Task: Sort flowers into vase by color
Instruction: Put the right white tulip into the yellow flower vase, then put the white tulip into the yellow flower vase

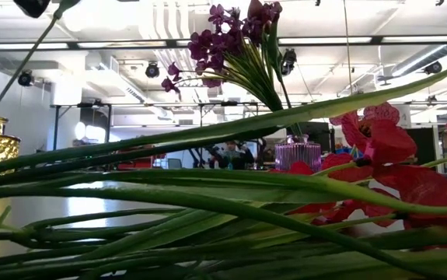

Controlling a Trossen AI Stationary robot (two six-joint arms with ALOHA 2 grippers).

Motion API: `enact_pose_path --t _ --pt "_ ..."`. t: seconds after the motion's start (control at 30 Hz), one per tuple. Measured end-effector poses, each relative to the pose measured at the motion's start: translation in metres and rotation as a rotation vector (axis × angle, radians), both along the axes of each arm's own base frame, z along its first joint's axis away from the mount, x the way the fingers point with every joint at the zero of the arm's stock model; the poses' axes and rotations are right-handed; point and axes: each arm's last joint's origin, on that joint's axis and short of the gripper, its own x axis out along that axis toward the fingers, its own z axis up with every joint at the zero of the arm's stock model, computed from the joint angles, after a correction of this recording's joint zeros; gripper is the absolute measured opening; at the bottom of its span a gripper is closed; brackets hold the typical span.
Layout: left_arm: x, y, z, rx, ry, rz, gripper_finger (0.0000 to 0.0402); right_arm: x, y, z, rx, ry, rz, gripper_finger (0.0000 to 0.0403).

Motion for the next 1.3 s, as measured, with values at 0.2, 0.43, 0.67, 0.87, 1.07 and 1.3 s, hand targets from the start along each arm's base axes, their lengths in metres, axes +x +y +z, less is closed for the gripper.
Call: enact_pose_path --t 0.2,0.43,0.67,0.87,1.07,1.3 --pt "-0.01 0.005 0.002 -0.239 0.061 0.005 0.0045 0.0 0.0 0.0 0.016 0.003 0.01 0.0224" --pt "-0.02 0.002 -0.003 -0.571 0.398 -0.089 0.0109 0.0 0.001 -0.001 0.022 0.015 0.029 0.0224" --pt "-0.019 -0.011 0.001 -0.811 0.693 -0.11 0.0116 0.0 0.001 0.0 -0.018 0.036 0.05 0.0224" --pt "-0.015 -0.021 -0.007 -0.906 0.912 0.001 0.0116 0.0 0.0 0.0 -0.029 0.042 0.054 0.0224" --pt "0.0 -0.035 -0.019 -0.936 0.973 0.158 0.0116 0.0 0.0 0.0 -0.028 0.041 0.053 0.0224" --pt "0.025 -0.065 -0.041 -0.938 1.053 0.392 0.0116 0.0 0.0 -0.001 -0.029 0.046 0.057 0.0224"
